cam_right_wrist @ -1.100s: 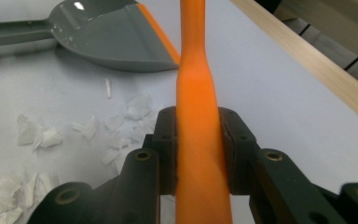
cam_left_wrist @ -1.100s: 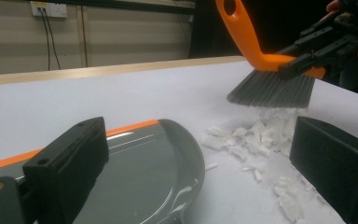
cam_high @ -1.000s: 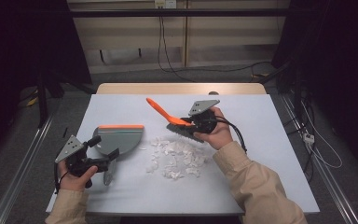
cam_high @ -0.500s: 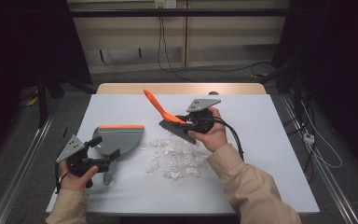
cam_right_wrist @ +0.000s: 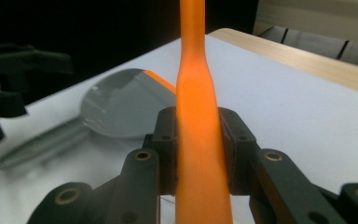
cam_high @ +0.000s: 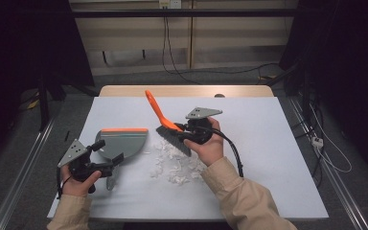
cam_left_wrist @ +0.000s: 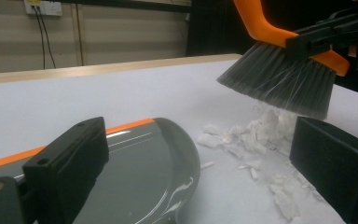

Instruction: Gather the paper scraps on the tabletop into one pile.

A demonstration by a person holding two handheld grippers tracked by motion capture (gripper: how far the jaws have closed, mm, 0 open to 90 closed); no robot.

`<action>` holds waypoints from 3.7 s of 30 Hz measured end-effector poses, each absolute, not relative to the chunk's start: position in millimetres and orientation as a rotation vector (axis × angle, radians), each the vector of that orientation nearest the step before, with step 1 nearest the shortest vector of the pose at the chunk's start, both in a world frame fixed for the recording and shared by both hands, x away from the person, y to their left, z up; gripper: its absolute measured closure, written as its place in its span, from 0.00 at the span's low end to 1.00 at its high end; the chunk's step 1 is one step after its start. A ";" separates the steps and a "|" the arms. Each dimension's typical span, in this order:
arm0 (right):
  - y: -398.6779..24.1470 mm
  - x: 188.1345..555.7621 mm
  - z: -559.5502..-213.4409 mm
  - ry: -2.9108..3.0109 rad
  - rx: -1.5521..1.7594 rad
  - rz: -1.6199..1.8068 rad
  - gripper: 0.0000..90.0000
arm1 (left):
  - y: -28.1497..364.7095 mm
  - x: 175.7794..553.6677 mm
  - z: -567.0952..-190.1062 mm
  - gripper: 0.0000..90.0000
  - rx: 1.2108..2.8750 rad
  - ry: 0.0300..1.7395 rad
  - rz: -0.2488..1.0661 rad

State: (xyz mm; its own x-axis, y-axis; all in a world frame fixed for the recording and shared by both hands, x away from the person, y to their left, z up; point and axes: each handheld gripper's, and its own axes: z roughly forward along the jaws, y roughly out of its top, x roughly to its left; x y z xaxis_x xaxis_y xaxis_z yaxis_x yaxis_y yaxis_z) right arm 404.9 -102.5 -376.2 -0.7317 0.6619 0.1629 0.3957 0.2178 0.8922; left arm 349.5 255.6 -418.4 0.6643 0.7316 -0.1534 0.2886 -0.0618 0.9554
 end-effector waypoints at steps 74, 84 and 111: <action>-43.7 377.2 -417.9 2.376 1.303 1.567 0.80 | 258.9 349.4 -417.6 0.05 1.659 0.842 0.466; -59.0 383.0 -431.3 2.372 1.411 1.486 0.80 | 257.9 349.2 -417.8 0.05 1.657 0.843 0.465; -69.0 391.7 -412.0 2.238 1.411 1.502 0.80 | 258.0 350.2 -418.4 0.05 1.655 0.851 0.465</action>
State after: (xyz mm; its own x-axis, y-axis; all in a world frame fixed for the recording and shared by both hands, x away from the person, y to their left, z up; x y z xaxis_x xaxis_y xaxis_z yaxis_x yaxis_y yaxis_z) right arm 391.7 -69.0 -412.0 -0.5656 0.7298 0.3841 0.6318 0.0842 0.7705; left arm 350.2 258.0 -418.4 0.6577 0.7407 -0.1370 0.2849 -0.0762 0.9555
